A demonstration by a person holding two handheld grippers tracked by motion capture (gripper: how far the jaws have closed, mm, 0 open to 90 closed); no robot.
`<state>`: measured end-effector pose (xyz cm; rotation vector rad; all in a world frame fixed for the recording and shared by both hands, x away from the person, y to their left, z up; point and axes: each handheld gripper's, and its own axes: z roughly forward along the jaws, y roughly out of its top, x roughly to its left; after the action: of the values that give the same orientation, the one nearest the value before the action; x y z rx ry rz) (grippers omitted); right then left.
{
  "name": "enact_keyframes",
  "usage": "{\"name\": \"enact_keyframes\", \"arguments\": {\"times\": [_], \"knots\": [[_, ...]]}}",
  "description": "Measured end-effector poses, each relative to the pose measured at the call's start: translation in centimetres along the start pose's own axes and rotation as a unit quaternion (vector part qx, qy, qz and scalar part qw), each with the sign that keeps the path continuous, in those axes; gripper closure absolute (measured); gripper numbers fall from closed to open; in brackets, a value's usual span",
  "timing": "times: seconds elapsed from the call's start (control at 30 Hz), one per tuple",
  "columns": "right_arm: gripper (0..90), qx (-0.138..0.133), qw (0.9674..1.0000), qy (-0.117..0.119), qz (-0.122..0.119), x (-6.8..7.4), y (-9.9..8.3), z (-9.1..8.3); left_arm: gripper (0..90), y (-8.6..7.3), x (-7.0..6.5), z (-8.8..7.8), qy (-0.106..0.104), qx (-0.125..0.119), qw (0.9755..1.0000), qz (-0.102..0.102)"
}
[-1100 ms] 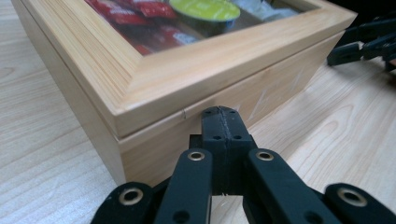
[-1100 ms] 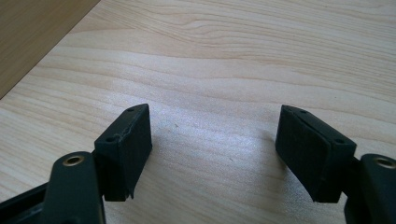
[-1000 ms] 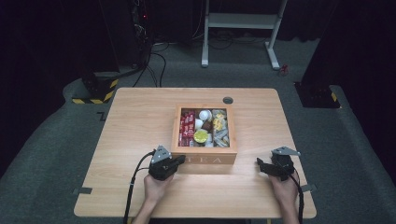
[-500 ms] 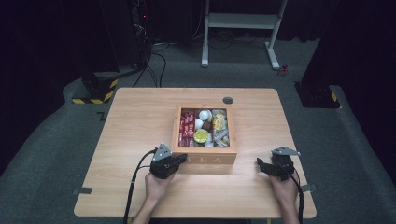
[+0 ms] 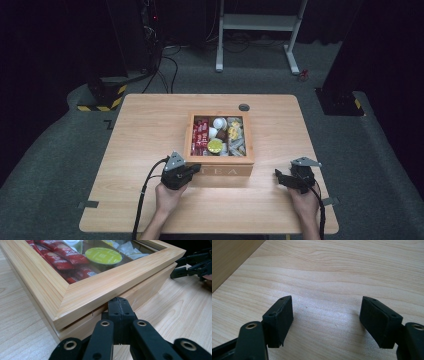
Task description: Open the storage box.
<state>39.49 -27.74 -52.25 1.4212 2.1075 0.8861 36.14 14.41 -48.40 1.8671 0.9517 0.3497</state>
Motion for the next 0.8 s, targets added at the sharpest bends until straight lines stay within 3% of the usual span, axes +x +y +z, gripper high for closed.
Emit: {"name": "enact_keyframes", "arguments": {"times": [0.4, 0.6, 0.8], "knots": [[26.9, 0.000, 1.0000, 0.000, 0.000, 0.0, 0.0, 0.0, 90.0, 0.6, 0.1, -0.1, -0.003, -0.005, 0.9999, -0.008], [26.9, -0.001, 1.0000, -0.002, -0.001, 0.0, 0.1, 0.1, 90.0, 1.8, -0.1, -0.3, 0.009, 0.007, 0.9998, 0.015], [26.9, -0.001, 1.0000, -0.004, 0.001, 0.0, 0.2, 0.2, 90.0, 2.5, -0.2, -0.6, 0.009, 0.006, 0.9998, 0.014]]}}
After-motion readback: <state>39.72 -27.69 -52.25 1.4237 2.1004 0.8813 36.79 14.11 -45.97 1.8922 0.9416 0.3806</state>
